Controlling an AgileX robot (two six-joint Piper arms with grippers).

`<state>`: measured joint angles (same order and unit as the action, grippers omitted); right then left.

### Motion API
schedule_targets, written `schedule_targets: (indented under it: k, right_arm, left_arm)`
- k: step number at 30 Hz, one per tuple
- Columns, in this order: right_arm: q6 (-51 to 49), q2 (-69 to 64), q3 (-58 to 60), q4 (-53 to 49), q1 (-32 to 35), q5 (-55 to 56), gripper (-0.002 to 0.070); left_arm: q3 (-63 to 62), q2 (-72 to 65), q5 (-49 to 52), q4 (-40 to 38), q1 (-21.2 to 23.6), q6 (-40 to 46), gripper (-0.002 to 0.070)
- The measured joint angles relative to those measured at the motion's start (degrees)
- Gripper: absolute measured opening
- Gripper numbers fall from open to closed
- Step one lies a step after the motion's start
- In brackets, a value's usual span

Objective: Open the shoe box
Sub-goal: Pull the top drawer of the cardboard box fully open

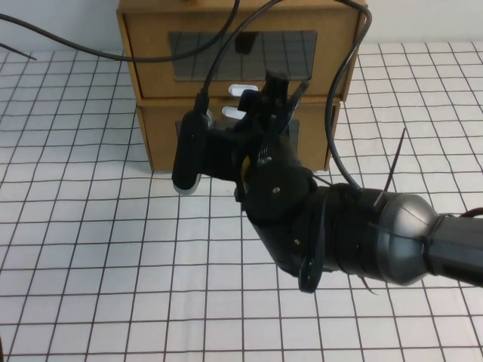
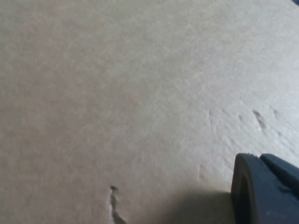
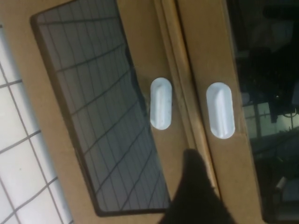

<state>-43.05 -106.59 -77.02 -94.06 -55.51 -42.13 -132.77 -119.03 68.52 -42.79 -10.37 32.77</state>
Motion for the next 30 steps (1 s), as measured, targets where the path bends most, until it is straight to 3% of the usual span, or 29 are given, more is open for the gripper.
schedule_targets:
  k: [30]
  right_arm:
    - [-1.9, -3.0, -0.6, -0.3, 3.4, 3.4, 0.0371]
  left_arm:
    - [0.0, 0.0, 0.5, -0.6, 0.0, -0.6, -0.0005]
